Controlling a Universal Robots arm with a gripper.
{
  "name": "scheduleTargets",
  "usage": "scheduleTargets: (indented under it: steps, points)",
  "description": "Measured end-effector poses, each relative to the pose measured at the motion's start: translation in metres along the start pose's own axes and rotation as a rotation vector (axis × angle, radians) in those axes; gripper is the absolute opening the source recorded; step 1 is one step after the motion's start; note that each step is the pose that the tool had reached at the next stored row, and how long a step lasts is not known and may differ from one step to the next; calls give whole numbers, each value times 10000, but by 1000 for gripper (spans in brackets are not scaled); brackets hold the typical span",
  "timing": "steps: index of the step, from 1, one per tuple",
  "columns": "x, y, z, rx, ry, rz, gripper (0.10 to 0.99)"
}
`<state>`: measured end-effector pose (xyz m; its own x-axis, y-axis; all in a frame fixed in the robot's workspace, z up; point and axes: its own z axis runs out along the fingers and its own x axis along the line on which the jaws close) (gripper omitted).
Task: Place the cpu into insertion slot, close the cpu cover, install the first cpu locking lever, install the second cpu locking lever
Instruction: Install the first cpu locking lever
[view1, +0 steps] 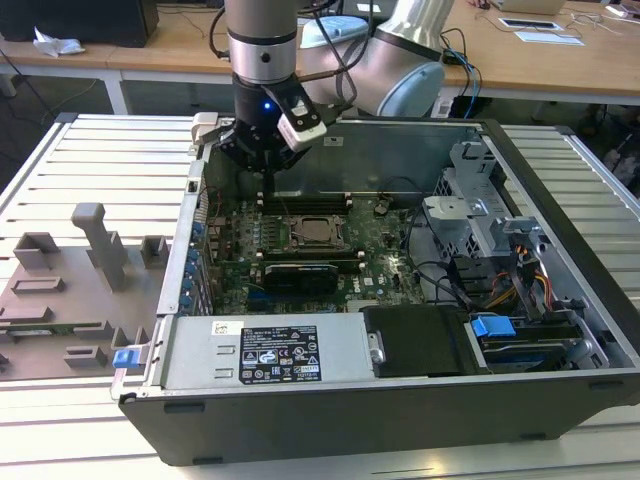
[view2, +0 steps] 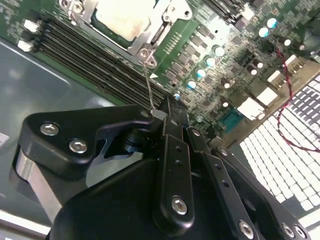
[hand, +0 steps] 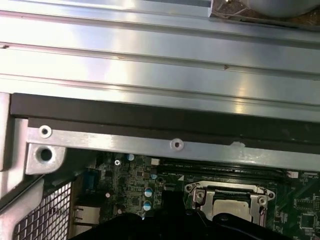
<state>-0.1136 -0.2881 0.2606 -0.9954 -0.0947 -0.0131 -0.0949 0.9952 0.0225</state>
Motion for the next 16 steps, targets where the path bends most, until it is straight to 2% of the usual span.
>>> scheduleTargets:
  steps: [1,5,8,16]
  points:
    - [-47,-4,3,-6,7,-1,106]
    - [-134,-12,7,-11,28,1,106]
    - [-237,-22,11,-13,51,1,106]
    - [-400,-38,23,-20,102,1,106]
